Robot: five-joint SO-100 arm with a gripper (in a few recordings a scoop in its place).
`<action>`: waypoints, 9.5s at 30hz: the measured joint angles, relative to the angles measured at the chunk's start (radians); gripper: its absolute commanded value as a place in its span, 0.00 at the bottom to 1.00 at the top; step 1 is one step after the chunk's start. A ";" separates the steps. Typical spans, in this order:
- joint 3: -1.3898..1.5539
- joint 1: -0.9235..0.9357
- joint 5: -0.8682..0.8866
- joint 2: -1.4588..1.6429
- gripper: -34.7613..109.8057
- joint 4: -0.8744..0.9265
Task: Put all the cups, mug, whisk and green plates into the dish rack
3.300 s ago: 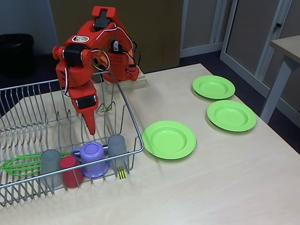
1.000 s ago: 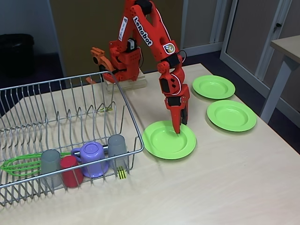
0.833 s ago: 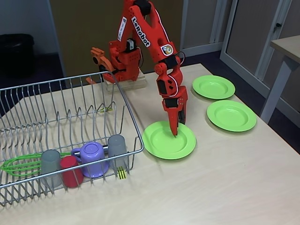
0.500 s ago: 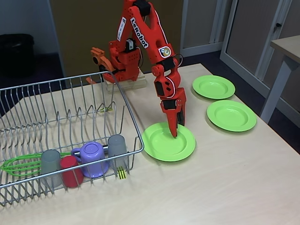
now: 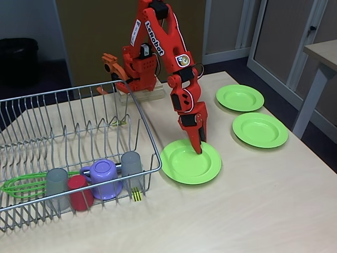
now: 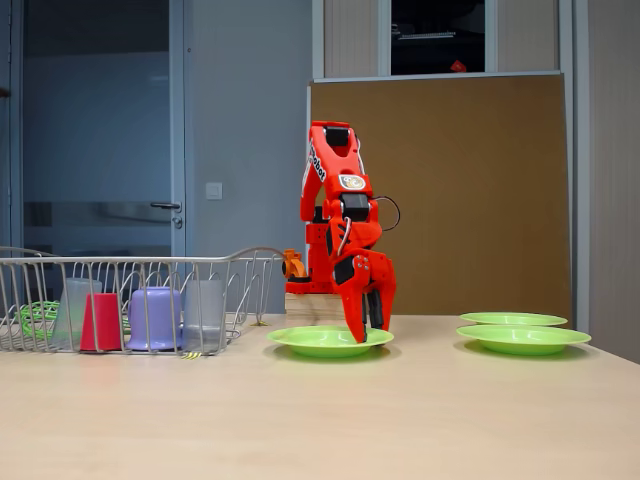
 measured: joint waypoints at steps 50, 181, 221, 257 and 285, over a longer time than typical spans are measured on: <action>-1.404 0.057 -0.423 0.029 0.24 1.460; -0.588 -0.109 -0.198 0.276 0.39 0.934; -0.802 -0.457 0.842 -0.307 0.47 0.402; -0.451 -0.403 0.811 -0.114 0.24 0.454; -0.859 -0.333 0.407 -0.095 0.24 1.146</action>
